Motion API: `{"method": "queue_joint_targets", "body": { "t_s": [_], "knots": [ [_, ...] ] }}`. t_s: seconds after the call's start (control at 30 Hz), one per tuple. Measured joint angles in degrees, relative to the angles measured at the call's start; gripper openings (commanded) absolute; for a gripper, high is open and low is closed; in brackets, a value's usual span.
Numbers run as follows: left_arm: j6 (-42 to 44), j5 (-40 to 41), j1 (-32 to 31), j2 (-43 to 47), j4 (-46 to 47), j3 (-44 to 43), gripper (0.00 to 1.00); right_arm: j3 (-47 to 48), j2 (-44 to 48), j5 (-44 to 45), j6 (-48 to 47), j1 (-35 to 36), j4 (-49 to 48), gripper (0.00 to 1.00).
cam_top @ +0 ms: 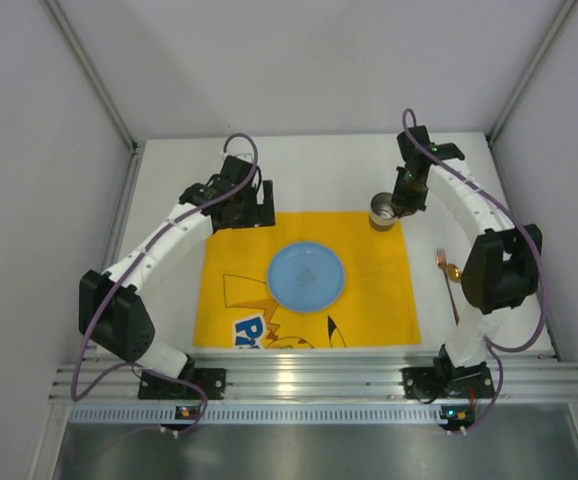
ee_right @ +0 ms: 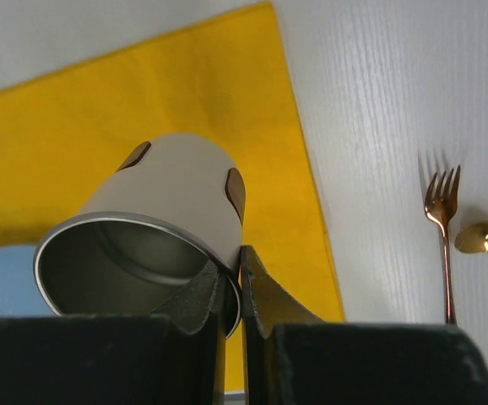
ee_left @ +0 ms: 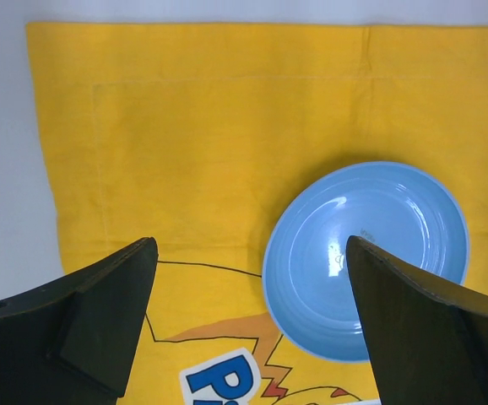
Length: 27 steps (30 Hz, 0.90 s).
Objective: Set the dinner table for one person
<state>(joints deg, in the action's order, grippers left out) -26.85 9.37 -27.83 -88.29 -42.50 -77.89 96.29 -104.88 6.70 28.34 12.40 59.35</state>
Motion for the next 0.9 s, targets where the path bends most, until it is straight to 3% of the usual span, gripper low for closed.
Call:
{"method": "queue_joint_targets", "body": {
  "t_s": [0.17, 0.37, 0.47, 0.53, 0.57, 0.77, 0.9],
  "knots": [
    [-0.81, 3.67, 0.07, 5.66, 1.44, 3.30, 0.98, -8.74, 1.70, -0.57, 1.44, 1.29, -3.06, 0.00],
    [-0.74, 3.54, 0.79, 14.71, 6.23, 11.41, 0.99, -9.60, -3.06, -0.55, 1.46, 3.06, -7.78, 0.00],
    [-1.11, 3.63, 0.79, 16.06, 6.56, 11.93, 0.99, -9.64, -3.78, -0.74, 1.68, 3.54, -9.18, 0.41],
    [-1.25, 3.76, 0.79, 16.17, 6.49, 11.93, 0.99, -9.68, -3.41, -0.76, 2.05, 3.56, -9.94, 0.92],
    [-1.38, 3.78, 0.79, 16.15, 6.36, 11.93, 0.98, -9.97, -3.10, -0.55, 1.92, 3.54, -10.32, 0.99],
    [-1.99, 3.32, 0.79, 16.09, 4.13, 11.96, 0.96, -14.12, 3.41, 0.46, 0.17, 1.07, -9.97, 1.00],
    [-2.12, 1.42, 0.79, 16.74, 4.59, 13.57, 0.95, -21.27, 13.29, -0.37, -1.42, -7.61, -9.99, 1.00]
  ]
}}
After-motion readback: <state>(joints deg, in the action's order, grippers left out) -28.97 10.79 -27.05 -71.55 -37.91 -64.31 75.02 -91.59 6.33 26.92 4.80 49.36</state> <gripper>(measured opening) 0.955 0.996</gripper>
